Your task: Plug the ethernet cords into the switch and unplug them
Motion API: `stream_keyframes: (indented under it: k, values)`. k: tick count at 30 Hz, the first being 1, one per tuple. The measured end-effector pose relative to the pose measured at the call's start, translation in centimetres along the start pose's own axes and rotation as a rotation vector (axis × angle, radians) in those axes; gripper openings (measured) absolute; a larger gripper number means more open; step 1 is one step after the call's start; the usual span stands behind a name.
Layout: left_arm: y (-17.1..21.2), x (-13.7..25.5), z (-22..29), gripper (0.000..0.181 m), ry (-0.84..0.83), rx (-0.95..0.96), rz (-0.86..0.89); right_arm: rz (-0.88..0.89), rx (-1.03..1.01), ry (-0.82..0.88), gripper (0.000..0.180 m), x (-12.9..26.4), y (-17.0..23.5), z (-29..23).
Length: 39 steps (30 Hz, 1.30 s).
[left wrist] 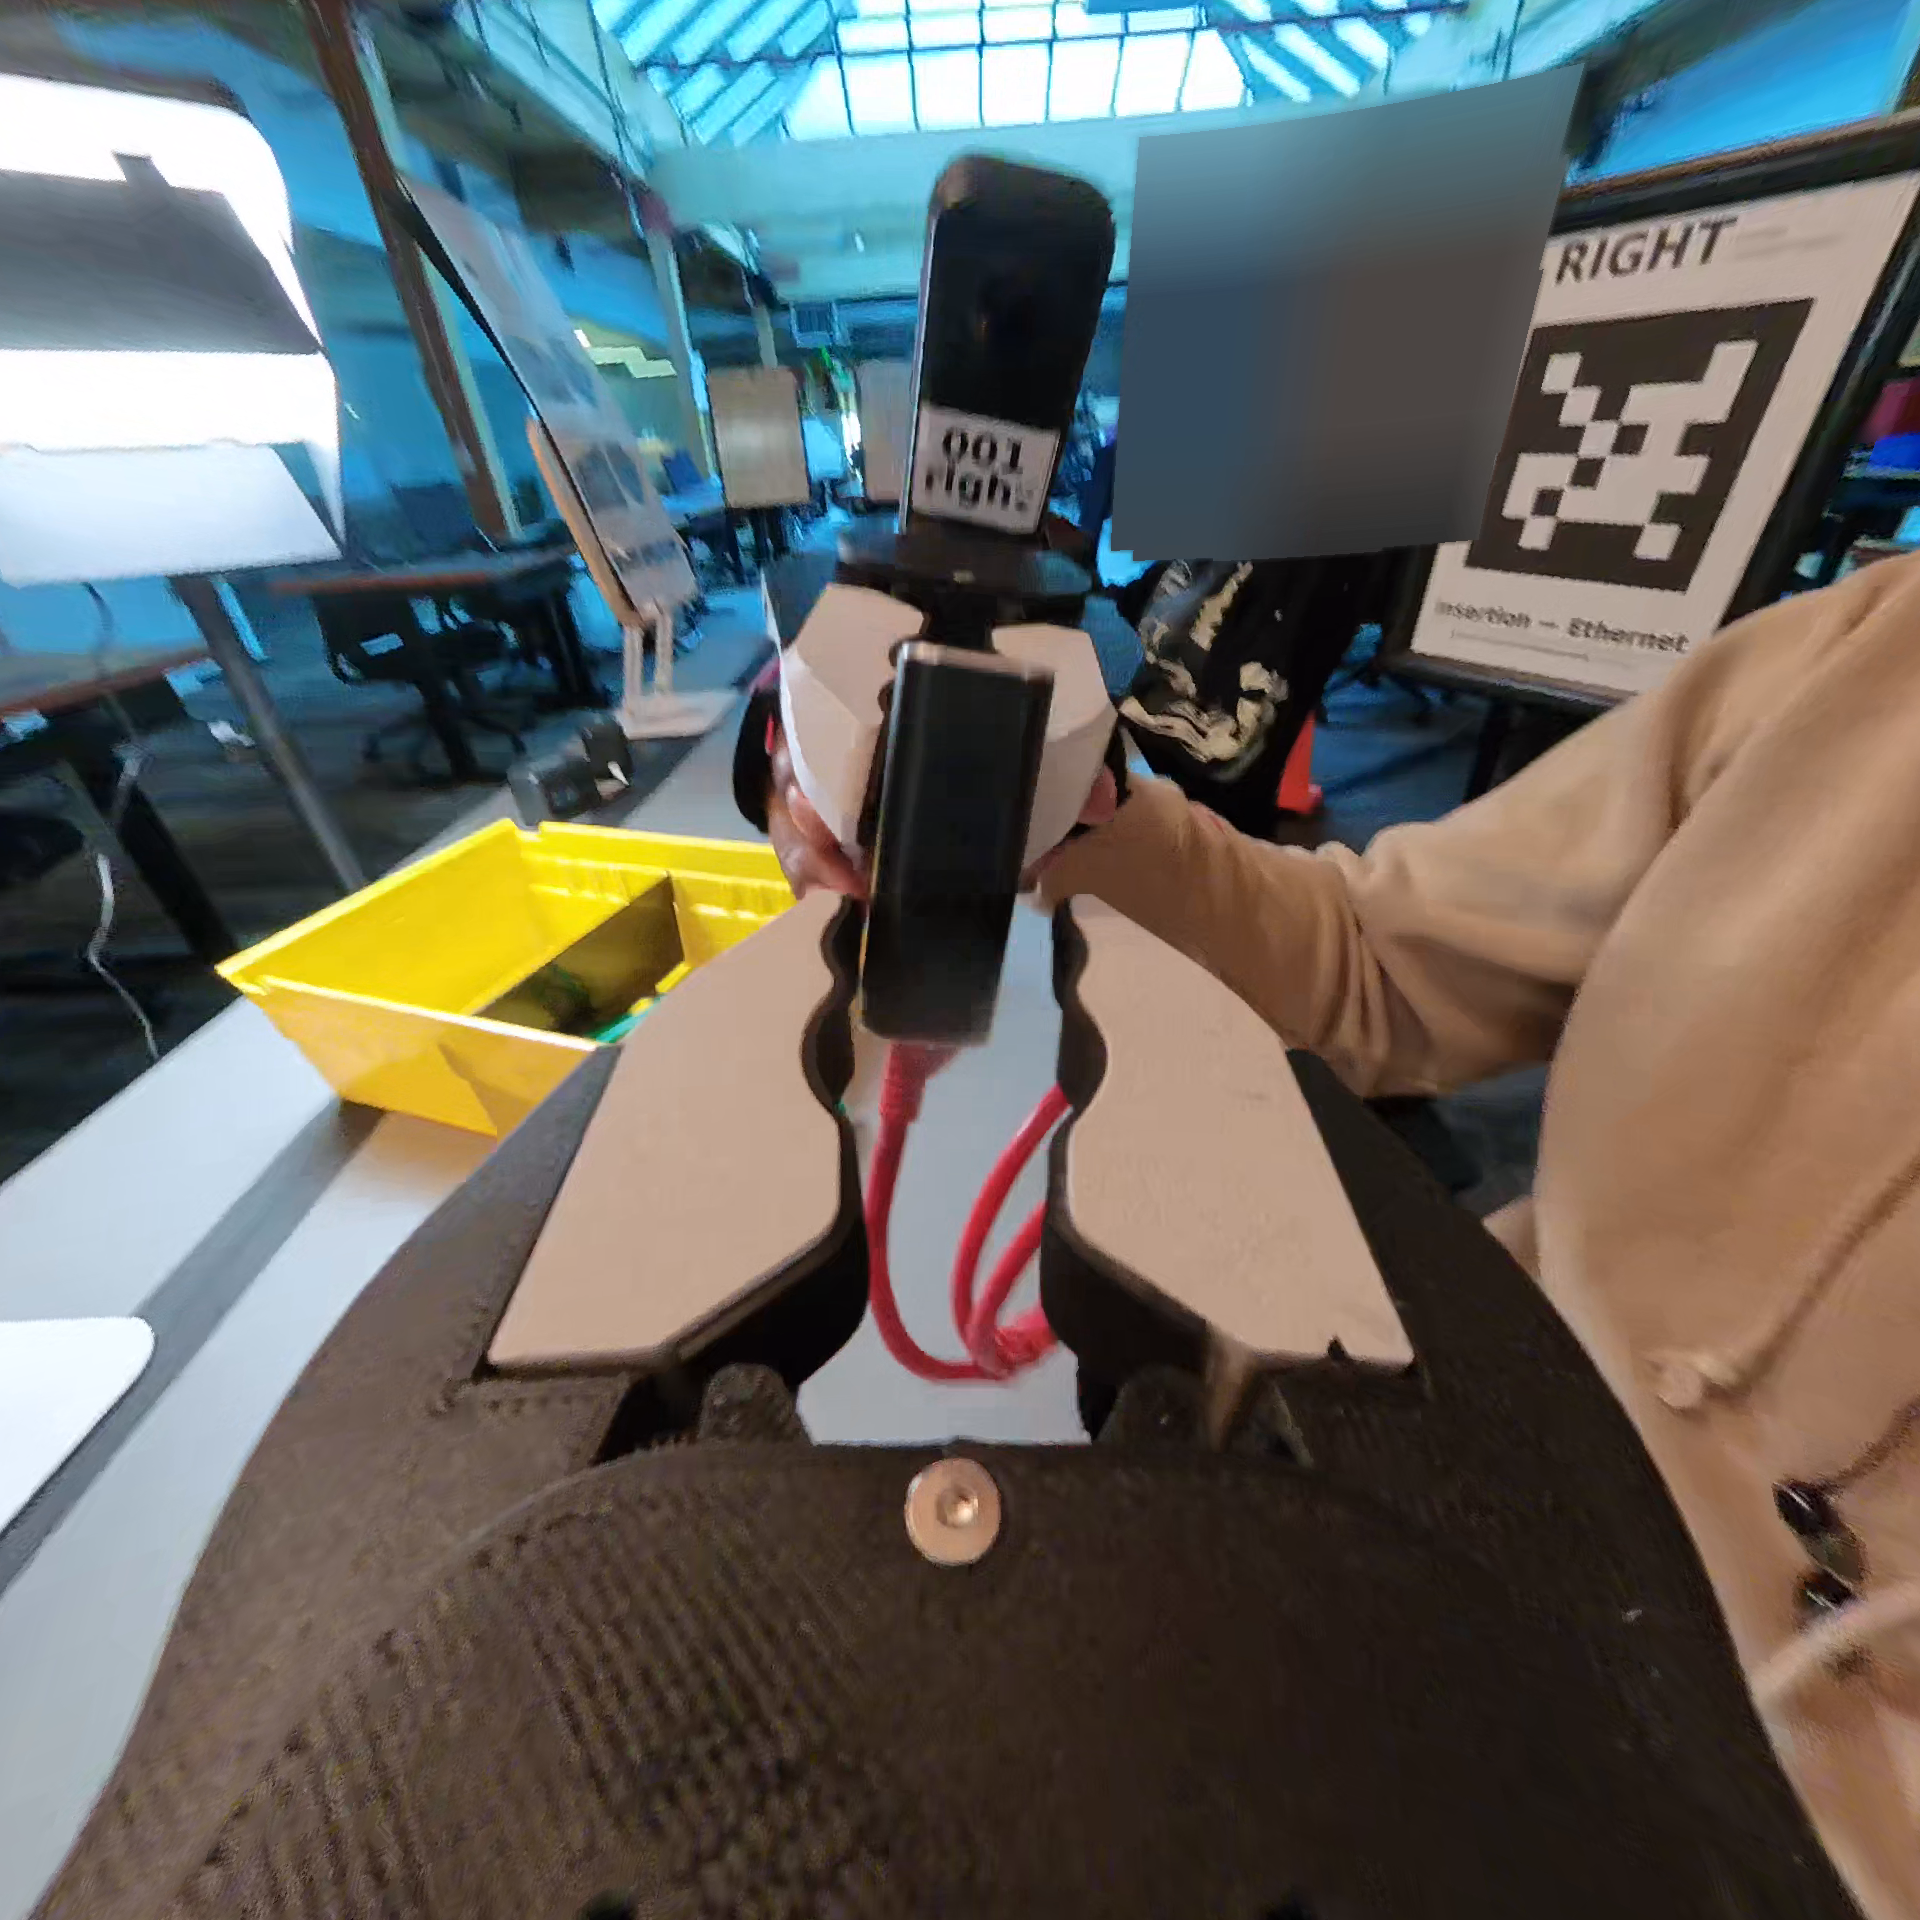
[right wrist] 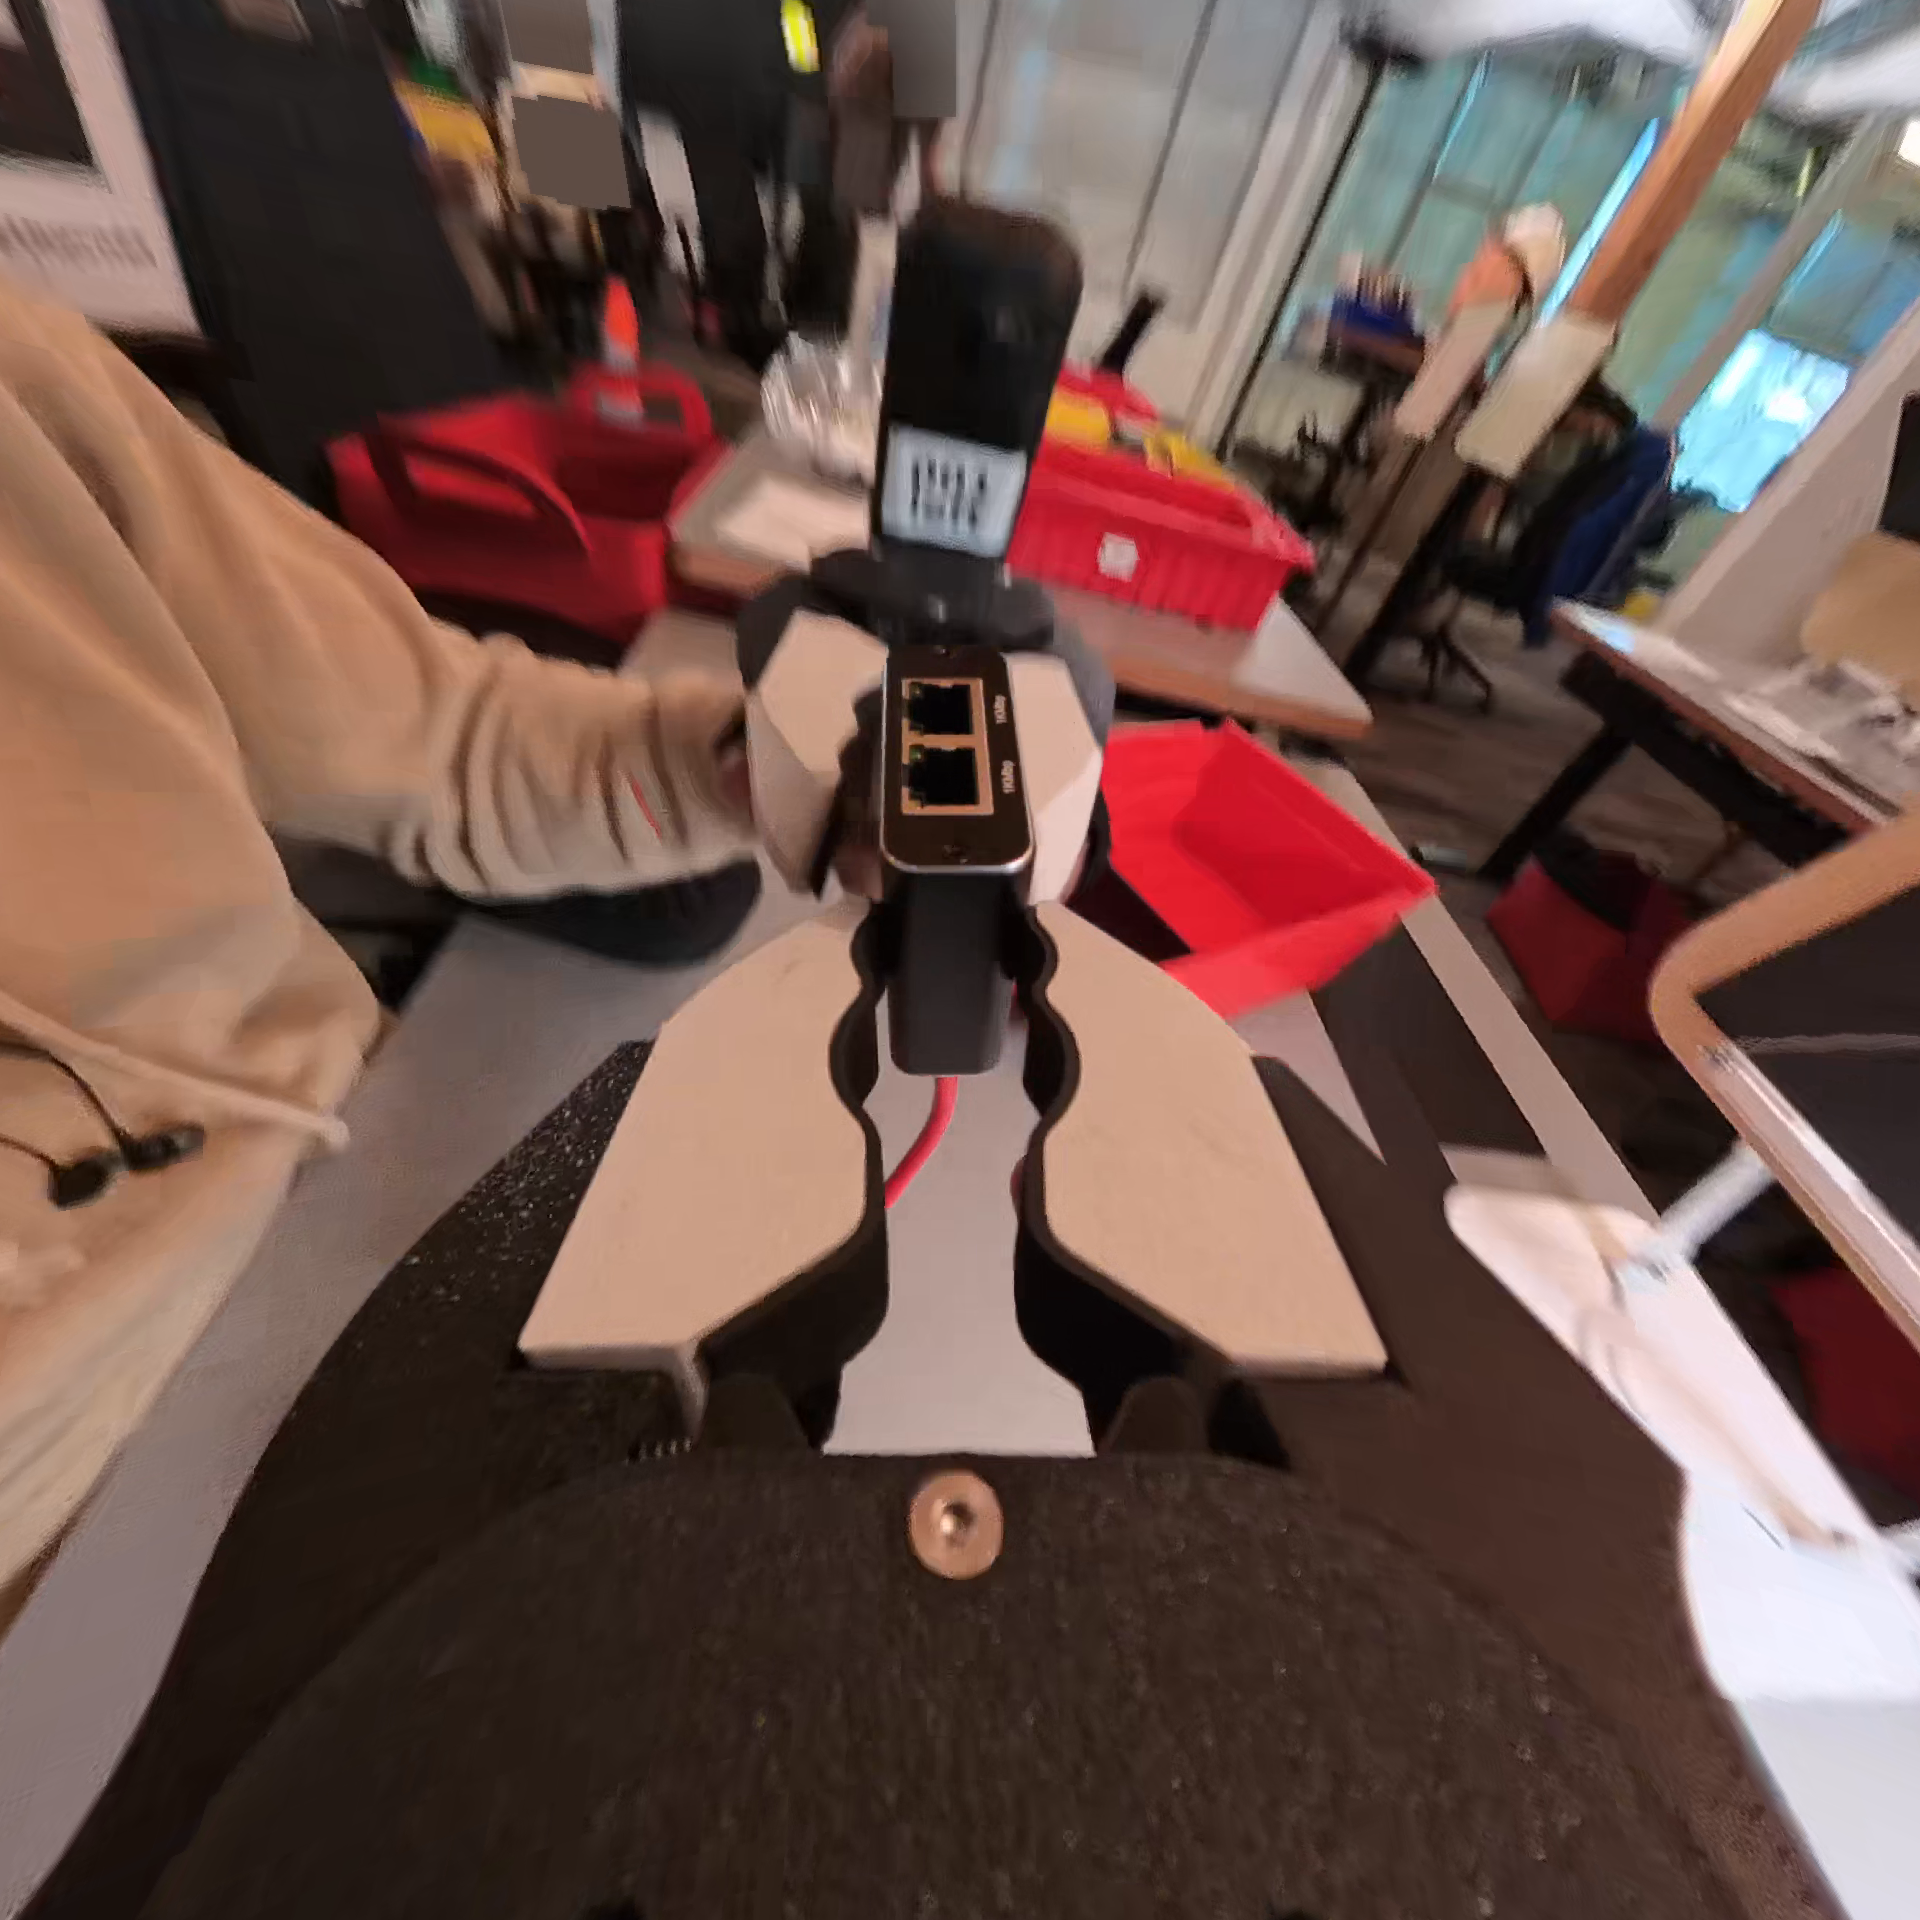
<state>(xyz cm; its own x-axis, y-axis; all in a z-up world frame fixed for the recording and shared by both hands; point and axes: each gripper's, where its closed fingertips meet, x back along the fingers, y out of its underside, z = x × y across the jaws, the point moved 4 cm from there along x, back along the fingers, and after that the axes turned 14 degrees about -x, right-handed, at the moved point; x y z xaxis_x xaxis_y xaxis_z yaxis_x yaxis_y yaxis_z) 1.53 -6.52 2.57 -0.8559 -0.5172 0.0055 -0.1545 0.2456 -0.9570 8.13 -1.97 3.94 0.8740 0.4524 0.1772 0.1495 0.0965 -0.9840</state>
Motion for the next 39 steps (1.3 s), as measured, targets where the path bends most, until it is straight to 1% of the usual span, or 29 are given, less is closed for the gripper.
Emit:
stream_keyframes:
  k: [2, 3, 5, 7, 8, 9, 11, 14, 16, 17, 19, 21, 24, 28, 29, 30, 31, 32, 36, 38, 39]
  values:
    - [0.3, 0.3, -0.1, 0.043, -0.016, -0.033, -0.09, -0.144, 0.058, 0.083, 0.024, 0.1, 1.1, 0.2]
    - [0.6, 0.3, 0.1, 0.043, -0.031, -0.076, -0.142, -0.212, 0.085, 0.116, 0.024, 0.0, 1.8, 0.2]
    - [1.4, -0.1, 0.5, 0.043, -0.042, -0.147, -0.264, -0.309, 0.114, 0.119, 0.023, -0.7, 2.8, -0.2]
    - [2.5, -0.5, 0.8, 0.039, -0.056, -0.232, -0.38, -0.363, 0.13, 0.107, 0.023, -1.4, 3.5, -0.7]
    - [2.9, -0.7, 1.0, 0.026, -0.052, -0.275, -0.417, -0.38, 0.145, 0.134, 0.023, -1.5, 3.7, -0.4]
    - [3.0, -0.7, 0.8, 0.026, -0.077, -0.304, -0.437, -0.374, 0.164, 0.152, 0.024, -1.5, 3.6, -0.1]
    - [2.3, -0.6, 0.1, 0.026, -0.137, -0.291, -0.409, -0.312, 0.153, 0.201, 0.025, -1.2, 2.8, 0.5]
    - [1.1, 0.7, -1.9, 0.025, -0.281, -0.24, -0.308, -0.105, 0.114, 0.31, 0.025, -0.6, -0.1, 1.2]
    - [0.8, 2.0, -3.4, 0.025, -0.358, -0.173, -0.225, -0.007, 0.052, 0.328, 0.03, -0.2, -1.5, 1.0]
    - [0.6, 2.6, -4.0, 0.025, -0.378, -0.129, -0.167, -0.001, 0.045, 0.335, 0.034, -0.3, -1.6, 0.9]
    - [0.2, 3.5, -4.7, 0.025, -0.392, -0.044, -0.057, -0.061, 0.066, 0.37, 0.042, -0.6, -0.7, 1.7]
    - [-0.3, 3.9, -4.9, 0.025, -0.387, 0.011, 0.037, -0.09, 0.052, 0.374, 0.042, -1.0, 0.7, 3.1]
    - [-1.1, 3.8, -4.6, 0.025, -0.357, 0.05, 0.13, -0.062, -0.108, 0.211, 0.042, -2.0, 2.8, 4.3]
    - [-1.4, 2.7, -3.6, 0.025, -0.311, 0.062, 0.209, -0.018, -0.191, -0.024, 0.04, -4.2, 4.1, 2.8]
    - [-1.4, 2.4, -3.4, 0.025, -0.3, 0.068, 0.226, -0.001, -0.194, -0.067, 0.038, -4.8, 4.2, 2.3]
    - [-1.3, 2.3, -3.3, 0.025, -0.296, 0.073, 0.244, 0.002, -0.19, -0.083, 0.03, -5.3, 4.4, 2.0]
    - [-1.3, 2.2, -3.2, 0.025, -0.288, 0.079, 0.257, 0.0, -0.176, -0.066, 0.012, -5.7, 4.6, 2.1]
    - [-1.3, 2.2, -3.2, 0.025, -0.278, 0.085, 0.262, -0.006, -0.158, -0.048, 0.005, -5.8, 4.7, 2.2]
    - [-0.8, 2.5, -3.5, 0.025, -0.205, 0.108, 0.196, -0.083, -0.133, -0.009, 0.004, -4.2, 4.7, 2.8]
    - [-0.2, 2.8, -3.7, 0.025, -0.176, 0.103, 0.099, -0.14, -0.105, 0.059, 0.005, -2.6, 4.6, 3.5]
    - [0.3, 2.8, -3.5, 0.025, -0.151, 0.094, 0.032, -0.198, -0.085, 0.1, 0.005, -1.9, 4.8, 3.7]
